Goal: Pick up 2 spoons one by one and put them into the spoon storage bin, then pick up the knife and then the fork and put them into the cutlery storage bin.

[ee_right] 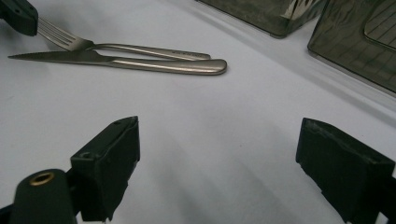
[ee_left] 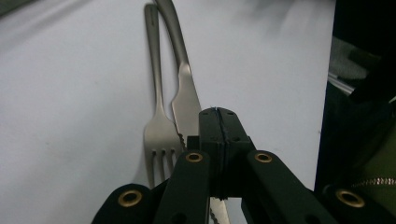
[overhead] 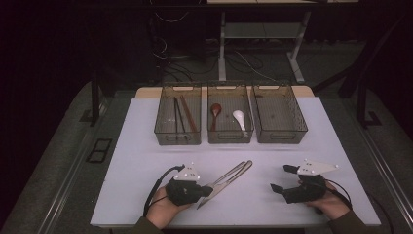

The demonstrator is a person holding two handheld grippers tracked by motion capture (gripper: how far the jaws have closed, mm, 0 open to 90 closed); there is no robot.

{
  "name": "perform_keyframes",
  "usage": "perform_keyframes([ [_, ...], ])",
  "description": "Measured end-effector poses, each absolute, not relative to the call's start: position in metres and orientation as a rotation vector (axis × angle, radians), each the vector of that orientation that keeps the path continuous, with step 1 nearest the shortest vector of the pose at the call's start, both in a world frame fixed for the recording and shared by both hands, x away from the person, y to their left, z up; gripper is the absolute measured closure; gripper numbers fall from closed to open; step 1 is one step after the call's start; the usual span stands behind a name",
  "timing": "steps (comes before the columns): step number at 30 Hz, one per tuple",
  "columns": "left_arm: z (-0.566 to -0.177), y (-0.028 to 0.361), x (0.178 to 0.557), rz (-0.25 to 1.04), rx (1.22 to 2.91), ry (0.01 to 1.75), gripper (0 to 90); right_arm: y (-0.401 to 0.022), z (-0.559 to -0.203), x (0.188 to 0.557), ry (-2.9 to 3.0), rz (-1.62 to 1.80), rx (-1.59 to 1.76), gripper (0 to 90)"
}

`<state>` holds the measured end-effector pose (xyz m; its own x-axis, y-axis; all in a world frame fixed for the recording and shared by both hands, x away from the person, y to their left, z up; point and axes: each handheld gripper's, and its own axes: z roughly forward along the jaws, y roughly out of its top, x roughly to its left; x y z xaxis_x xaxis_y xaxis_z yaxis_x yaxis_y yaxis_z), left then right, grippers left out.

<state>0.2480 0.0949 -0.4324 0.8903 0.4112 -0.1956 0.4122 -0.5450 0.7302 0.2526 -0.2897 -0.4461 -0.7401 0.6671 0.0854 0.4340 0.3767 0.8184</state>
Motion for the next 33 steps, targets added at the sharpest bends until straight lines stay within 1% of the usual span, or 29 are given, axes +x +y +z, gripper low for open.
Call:
perform_keyframes([
  [10,-0.441,0.096,0.249,0.028,2.29,0.602,88.5,-0.289,-0.446,0.254,2.381,1.299,0.972,13.4],
  [18,-0.442,0.095,0.249,0.058,2.299,0.631,88.6,-0.286,-0.446,0.255,2.392,1.299,0.96,13.3],
  [24,-0.443,0.097,0.254,0.111,2.31,0.65,88.6,-0.287,-0.445,0.255,2.389,1.303,0.957,13.4],
  [33,-0.443,0.104,0.27,0.216,2.318,0.7,88.7,-0.287,-0.446,0.255,2.386,1.301,0.963,13.4],
])
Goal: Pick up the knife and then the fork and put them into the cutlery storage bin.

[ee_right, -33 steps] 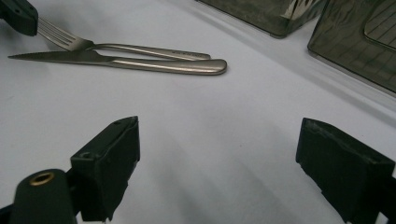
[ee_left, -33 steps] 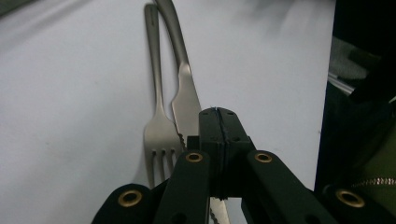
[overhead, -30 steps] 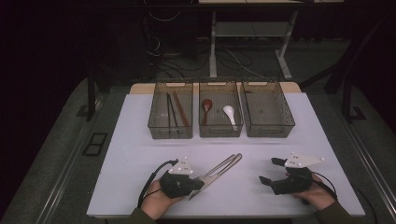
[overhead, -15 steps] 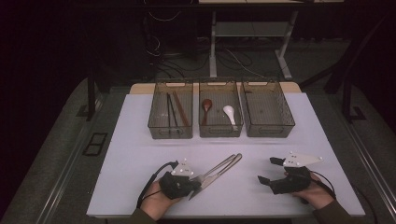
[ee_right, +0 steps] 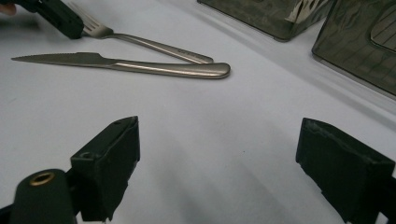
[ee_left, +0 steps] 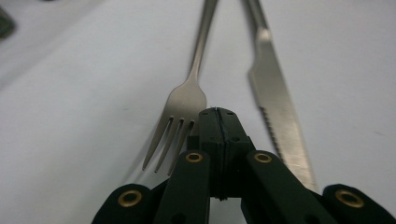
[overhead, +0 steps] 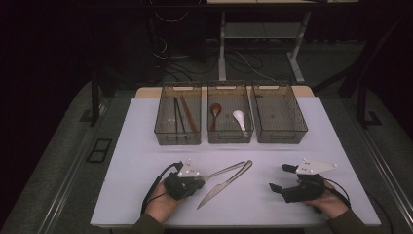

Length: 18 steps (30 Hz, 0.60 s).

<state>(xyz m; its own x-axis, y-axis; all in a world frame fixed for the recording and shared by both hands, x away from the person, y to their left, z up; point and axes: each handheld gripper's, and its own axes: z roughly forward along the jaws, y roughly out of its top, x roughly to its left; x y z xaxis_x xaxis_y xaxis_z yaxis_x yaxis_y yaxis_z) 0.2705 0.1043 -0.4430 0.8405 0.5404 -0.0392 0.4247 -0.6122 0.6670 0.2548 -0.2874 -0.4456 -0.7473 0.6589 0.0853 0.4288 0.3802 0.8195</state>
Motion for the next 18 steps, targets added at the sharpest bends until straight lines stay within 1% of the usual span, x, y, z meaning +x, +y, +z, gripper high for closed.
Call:
perform_keyframes([
  [4,-0.44,0.103,0.279,0.187,2.27,0.692,87.3,-0.288,-0.446,0.255,2.38,1.299,0.974,13.3],
  [6,-0.437,0.098,0.286,0.185,2.268,0.66,81.6,-0.289,-0.446,0.254,2.38,1.298,0.975,13.3],
  [10,-0.438,0.084,0.299,0.18,2.268,0.61,75.1,-0.288,-0.446,0.254,2.381,1.296,0.976,13.4],
  [14,-0.439,0.074,0.314,0.197,2.282,0.59,74.8,-0.289,-0.446,0.253,2.383,1.295,0.974,13.3],
  [18,-0.437,0.077,0.319,0.188,2.267,0.605,72.5,-0.29,-0.446,0.252,2.378,1.303,0.978,13.3],
])
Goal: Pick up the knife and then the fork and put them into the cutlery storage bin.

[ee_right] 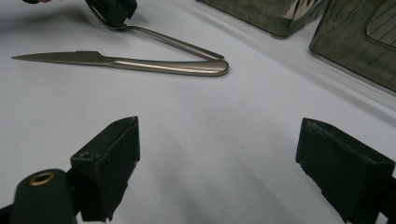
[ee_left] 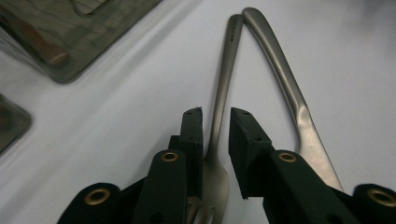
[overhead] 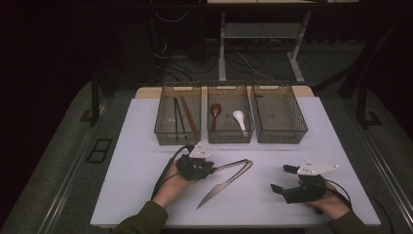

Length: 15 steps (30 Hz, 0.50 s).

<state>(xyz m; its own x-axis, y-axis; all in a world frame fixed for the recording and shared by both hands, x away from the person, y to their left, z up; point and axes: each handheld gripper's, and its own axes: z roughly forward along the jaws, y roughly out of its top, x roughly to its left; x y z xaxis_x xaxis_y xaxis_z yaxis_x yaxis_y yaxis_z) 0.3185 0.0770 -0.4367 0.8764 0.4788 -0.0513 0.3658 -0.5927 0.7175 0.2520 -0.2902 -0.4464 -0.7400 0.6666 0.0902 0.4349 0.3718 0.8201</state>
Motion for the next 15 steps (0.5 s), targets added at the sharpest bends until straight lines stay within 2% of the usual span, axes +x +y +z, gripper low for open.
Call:
perform_keyframes([
  [5,-0.434,0.071,0.322,0.191,2.265,0.571,68.7,-0.29,-0.446,0.252,2.38,1.299,0.978,13.3],
  [9,-0.438,0.061,0.329,0.164,2.31,0.572,60.5,-0.289,-0.446,0.252,2.38,1.304,0.971,13.4],
  [11,-0.44,0.058,0.333,0.119,2.322,0.552,63.6,-0.29,-0.446,0.252,2.381,1.303,0.973,13.4],
  [15,-0.444,0.055,0.334,0.124,2.347,0.527,72.3,-0.29,-0.446,0.252,2.377,1.303,0.971,13.4],
])
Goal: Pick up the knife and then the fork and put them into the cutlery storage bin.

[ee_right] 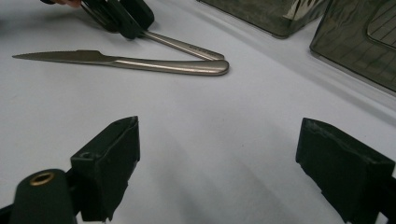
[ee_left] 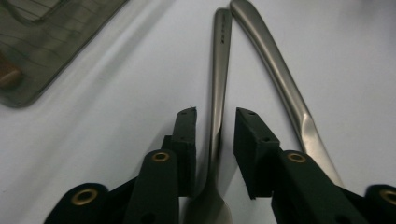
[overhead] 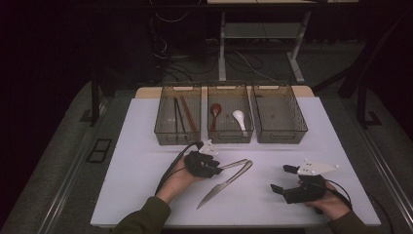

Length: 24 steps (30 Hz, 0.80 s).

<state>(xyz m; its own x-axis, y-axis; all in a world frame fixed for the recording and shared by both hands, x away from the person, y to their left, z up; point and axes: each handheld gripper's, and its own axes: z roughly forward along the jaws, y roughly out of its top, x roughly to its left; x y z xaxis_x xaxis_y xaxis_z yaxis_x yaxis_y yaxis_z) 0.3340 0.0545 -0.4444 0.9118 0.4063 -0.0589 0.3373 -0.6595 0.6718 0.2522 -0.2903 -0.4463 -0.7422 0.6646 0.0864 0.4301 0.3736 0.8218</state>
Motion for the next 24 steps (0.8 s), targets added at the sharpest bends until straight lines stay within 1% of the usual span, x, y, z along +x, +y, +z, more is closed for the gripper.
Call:
perform_keyframes([
  [4,-0.446,0.057,0.335,0.121,2.341,0.501,82.1,-0.29,-0.446,0.253,2.375,1.324,0.955,14.0],
  [5,-0.446,0.057,0.335,0.126,2.344,0.486,82.9,-0.29,-0.445,0.254,2.379,1.323,0.958,14.1],
  [8,-0.446,0.057,0.336,0.115,2.337,0.468,84.0,-0.287,-0.441,0.259,2.408,1.347,0.959,14.1],
  [12,-0.445,0.06,0.338,0.103,2.333,0.44,84.2,-0.279,-0.432,0.277,2.506,1.349,0.929,14.2],
  [18,-0.432,0.066,0.337,0.097,2.317,0.366,84.4,-0.254,-0.417,0.295,2.7,1.295,0.705,14.2],
  [22,-0.425,0.064,0.333,0.08,2.284,0.322,84.4,-0.232,-0.407,0.305,2.761,1.271,0.602,16.1],
  [24,-0.421,0.06,0.33,0.059,2.278,0.279,84.4,-0.222,-0.403,0.312,2.783,1.253,0.545,19.5],
])
